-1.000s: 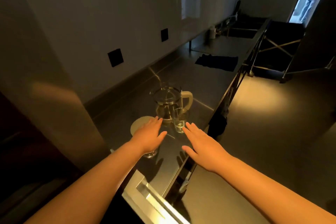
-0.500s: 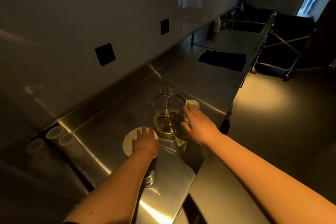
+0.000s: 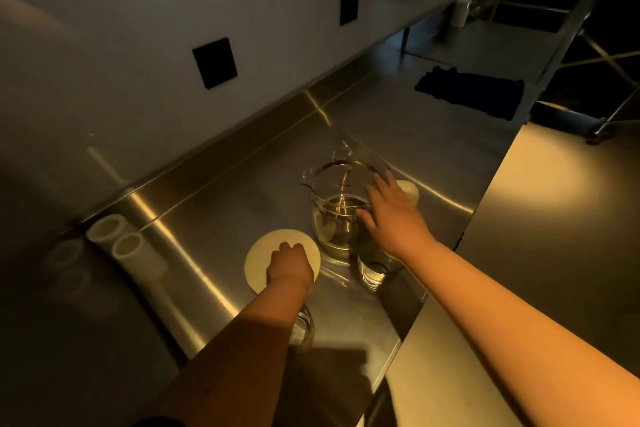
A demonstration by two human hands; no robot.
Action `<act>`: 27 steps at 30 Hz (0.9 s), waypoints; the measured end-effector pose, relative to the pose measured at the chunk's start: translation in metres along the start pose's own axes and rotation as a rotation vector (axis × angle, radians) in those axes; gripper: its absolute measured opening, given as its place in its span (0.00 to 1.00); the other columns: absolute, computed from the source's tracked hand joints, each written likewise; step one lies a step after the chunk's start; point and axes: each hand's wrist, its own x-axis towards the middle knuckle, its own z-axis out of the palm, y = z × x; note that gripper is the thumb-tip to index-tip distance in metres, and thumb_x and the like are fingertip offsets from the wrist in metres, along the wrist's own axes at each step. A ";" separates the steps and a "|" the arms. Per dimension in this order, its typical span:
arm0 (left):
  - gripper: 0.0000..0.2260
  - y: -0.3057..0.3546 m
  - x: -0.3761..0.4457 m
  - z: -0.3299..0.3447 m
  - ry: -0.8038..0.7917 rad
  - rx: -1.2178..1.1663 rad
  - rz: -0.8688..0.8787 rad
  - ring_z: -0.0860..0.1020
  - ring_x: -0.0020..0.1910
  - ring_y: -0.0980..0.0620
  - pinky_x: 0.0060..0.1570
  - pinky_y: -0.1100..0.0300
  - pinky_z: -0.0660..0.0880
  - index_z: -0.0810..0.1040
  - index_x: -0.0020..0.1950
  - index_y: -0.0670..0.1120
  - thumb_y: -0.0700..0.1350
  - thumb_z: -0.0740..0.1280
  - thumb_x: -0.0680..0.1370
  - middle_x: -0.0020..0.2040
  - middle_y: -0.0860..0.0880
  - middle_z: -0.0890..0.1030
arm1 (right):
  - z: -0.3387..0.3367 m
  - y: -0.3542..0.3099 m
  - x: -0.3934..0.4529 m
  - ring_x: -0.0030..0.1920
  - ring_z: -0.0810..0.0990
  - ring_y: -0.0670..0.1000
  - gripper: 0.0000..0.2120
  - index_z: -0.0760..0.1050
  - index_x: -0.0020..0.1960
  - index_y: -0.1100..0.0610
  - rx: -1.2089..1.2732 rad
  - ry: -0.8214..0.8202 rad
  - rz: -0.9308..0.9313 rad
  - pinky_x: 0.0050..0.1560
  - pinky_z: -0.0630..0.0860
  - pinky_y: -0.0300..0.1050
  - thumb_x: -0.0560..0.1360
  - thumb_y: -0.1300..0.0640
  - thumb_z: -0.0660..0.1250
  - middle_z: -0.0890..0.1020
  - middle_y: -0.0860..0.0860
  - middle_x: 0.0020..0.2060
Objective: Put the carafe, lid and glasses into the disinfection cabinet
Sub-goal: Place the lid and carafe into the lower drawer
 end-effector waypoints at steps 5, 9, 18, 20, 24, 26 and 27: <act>0.24 -0.002 0.006 0.002 0.025 0.107 0.009 0.66 0.66 0.43 0.60 0.51 0.71 0.66 0.69 0.45 0.42 0.68 0.75 0.67 0.43 0.64 | 0.003 0.002 -0.001 0.75 0.44 0.53 0.28 0.54 0.75 0.55 -0.019 0.028 -0.014 0.72 0.47 0.49 0.79 0.43 0.53 0.54 0.54 0.76; 0.29 -0.006 0.009 0.005 0.047 0.115 -0.003 0.66 0.66 0.43 0.58 0.51 0.72 0.63 0.70 0.46 0.43 0.72 0.72 0.67 0.43 0.65 | 0.002 0.002 -0.001 0.75 0.45 0.53 0.28 0.55 0.75 0.55 -0.040 0.034 -0.015 0.72 0.48 0.50 0.79 0.43 0.52 0.56 0.54 0.75; 0.28 -0.011 0.016 0.009 0.026 0.160 0.040 0.68 0.65 0.42 0.59 0.50 0.71 0.62 0.70 0.45 0.42 0.70 0.73 0.67 0.42 0.66 | 0.004 0.002 -0.001 0.75 0.44 0.52 0.29 0.53 0.75 0.55 -0.049 0.023 0.008 0.72 0.46 0.49 0.80 0.42 0.52 0.54 0.53 0.76; 0.30 -0.012 0.016 0.010 0.032 0.170 0.047 0.67 0.65 0.42 0.59 0.50 0.71 0.62 0.71 0.46 0.43 0.71 0.72 0.67 0.42 0.66 | 0.004 0.001 0.000 0.75 0.43 0.52 0.29 0.52 0.75 0.56 -0.080 0.010 0.026 0.72 0.46 0.49 0.80 0.42 0.51 0.53 0.53 0.76; 0.30 -0.014 0.018 0.012 0.040 0.177 0.053 0.67 0.65 0.42 0.60 0.50 0.71 0.61 0.71 0.45 0.43 0.71 0.72 0.67 0.42 0.65 | 0.003 -0.004 0.005 0.75 0.43 0.53 0.31 0.51 0.75 0.57 -0.131 -0.015 0.077 0.73 0.45 0.51 0.80 0.41 0.49 0.52 0.55 0.76; 0.29 -0.013 0.018 0.012 0.043 0.175 0.056 0.67 0.65 0.43 0.61 0.50 0.71 0.61 0.71 0.45 0.43 0.70 0.73 0.67 0.42 0.65 | 0.004 -0.007 0.007 0.75 0.44 0.54 0.31 0.52 0.75 0.58 -0.134 -0.013 0.100 0.73 0.46 0.51 0.79 0.40 0.49 0.52 0.55 0.76; 0.29 -0.013 0.019 0.012 0.043 0.174 0.057 0.67 0.65 0.43 0.61 0.50 0.70 0.61 0.71 0.45 0.43 0.70 0.73 0.67 0.42 0.65 | 0.005 -0.008 0.007 0.75 0.44 0.54 0.31 0.52 0.75 0.58 -0.127 -0.004 0.101 0.73 0.46 0.52 0.79 0.40 0.49 0.52 0.55 0.76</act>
